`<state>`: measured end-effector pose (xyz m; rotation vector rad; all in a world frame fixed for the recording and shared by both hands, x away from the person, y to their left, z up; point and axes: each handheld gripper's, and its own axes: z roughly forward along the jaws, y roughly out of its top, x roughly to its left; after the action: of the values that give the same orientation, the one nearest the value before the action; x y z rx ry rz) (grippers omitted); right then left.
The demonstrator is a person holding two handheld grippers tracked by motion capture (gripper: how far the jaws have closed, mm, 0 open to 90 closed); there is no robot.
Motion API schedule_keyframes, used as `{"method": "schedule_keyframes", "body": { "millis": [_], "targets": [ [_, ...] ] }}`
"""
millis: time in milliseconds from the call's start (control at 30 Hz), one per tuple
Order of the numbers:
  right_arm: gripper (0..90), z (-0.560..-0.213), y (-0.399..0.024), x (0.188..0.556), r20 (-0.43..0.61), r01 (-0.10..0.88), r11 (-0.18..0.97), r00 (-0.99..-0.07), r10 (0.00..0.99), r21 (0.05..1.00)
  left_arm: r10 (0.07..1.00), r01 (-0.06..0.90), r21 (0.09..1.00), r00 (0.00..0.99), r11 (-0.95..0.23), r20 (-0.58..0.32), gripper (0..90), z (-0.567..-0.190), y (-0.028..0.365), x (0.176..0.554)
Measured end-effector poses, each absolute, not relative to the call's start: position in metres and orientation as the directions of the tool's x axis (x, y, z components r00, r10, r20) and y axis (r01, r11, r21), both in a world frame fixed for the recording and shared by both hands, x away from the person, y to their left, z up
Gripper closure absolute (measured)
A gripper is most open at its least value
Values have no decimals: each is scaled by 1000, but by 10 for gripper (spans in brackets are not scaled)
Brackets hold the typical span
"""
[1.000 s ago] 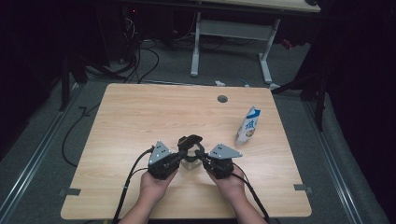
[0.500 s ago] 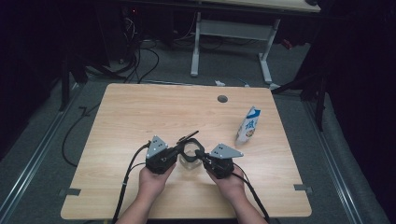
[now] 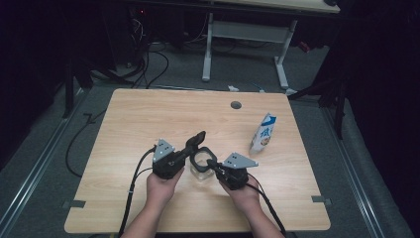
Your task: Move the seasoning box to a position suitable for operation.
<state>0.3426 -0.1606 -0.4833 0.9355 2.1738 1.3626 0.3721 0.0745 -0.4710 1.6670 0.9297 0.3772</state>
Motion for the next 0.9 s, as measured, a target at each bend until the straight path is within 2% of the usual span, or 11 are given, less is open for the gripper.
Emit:
{"method": "schedule_keyframes", "body": {
  "millis": [667,900],
  "targets": [
    [900,-484,-162,343,11,317,297,-701,713,901,774,399,915,598,-63,-208,899,-472,77,379],
    [900,-480,-165,341,9,309,290,-698,716,906,772,377,921,612,-95,-171,900,-469,80,369]
  ]
}}
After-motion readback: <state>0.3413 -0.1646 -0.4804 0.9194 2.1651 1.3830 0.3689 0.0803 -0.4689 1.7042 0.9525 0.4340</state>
